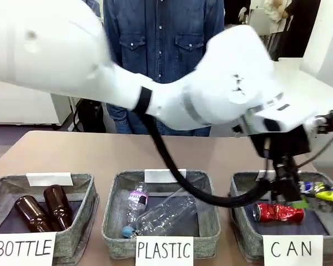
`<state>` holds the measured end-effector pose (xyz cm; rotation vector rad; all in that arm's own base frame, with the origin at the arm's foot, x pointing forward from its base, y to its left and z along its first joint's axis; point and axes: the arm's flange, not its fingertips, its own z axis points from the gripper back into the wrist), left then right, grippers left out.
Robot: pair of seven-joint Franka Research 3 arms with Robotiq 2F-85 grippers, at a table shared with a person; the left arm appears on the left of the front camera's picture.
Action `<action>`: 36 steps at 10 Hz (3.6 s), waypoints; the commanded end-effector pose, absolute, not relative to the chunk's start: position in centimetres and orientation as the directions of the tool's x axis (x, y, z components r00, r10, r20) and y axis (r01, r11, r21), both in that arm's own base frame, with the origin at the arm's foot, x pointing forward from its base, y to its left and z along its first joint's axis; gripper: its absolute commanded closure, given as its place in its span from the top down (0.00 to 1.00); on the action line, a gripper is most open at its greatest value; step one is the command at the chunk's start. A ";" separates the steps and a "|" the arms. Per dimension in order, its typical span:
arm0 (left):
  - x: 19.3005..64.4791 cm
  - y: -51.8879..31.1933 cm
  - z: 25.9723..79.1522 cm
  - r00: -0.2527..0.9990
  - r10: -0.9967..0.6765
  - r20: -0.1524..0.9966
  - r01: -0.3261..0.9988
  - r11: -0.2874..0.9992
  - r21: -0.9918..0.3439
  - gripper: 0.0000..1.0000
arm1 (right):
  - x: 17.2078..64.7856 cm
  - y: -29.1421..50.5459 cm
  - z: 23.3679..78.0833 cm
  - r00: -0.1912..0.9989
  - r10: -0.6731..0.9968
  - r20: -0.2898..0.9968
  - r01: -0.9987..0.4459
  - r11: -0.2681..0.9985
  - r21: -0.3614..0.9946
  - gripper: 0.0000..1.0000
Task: Sort the can waste into the basket.
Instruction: Pick up the can waste from the table and place it in the right Fabric basket.
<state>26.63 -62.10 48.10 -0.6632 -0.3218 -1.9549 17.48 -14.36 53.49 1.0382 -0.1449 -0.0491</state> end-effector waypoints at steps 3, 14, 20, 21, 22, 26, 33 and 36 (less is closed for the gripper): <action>28.5 -64.6 48.3 -0.250 -0.813 0.525 0.961 -0.277 0.029 0.39 | 17.6 -13.9 54.2 0.992 -0.074 0.099 -0.048 0.506 0.861 1.00; 27.8 -60.5 48.2 -0.249 -0.839 0.484 0.968 -0.238 0.085 1.00 | 17.6 -13.9 54.2 0.992 -0.074 0.099 -0.048 0.506 0.861 1.00; 34.3 -36.4 56.5 0.341 -0.854 0.394 0.935 0.264 -0.237 1.00 | 20.3 -8.2 53.1 0.986 0.083 0.144 -0.165 0.564 0.809 1.00; 35.1 -31.0 57.0 0.498 -0.762 0.414 0.859 0.369 -0.355 1.00 | 22.0 -4.8 52.6 0.976 0.155 0.150 -0.211 0.540 0.814 1.00; 35.4 -25.6 57.3 0.683 -0.558 0.471 0.728 0.466 -0.503 1.00 | 23.7 -1.1 52.2 0.966 0.204 0.156 -0.240 0.505 0.829 1.00; 32.3 -9.5 54.1 0.849 -0.189 0.494 0.525 0.192 -0.829 1.00 | 28.8 9.9 51.4 0.993 0.077 0.085 -0.106 0.321 0.941 1.00; 32.6 -7.6 53.8 0.862 -0.209 0.462 0.499 0.187 -0.846 1.00 | 32.3 8.0 53.5 0.981 -0.186 -0.049 0.085 0.191 0.978 1.00; 32.6 -7.6 53.8 0.862 -0.209 0.462 0.499 0.187 -0.846 1.00 | 32.3 8.0 53.5 0.981 -0.186 -0.049 0.085 0.191 0.978 1.00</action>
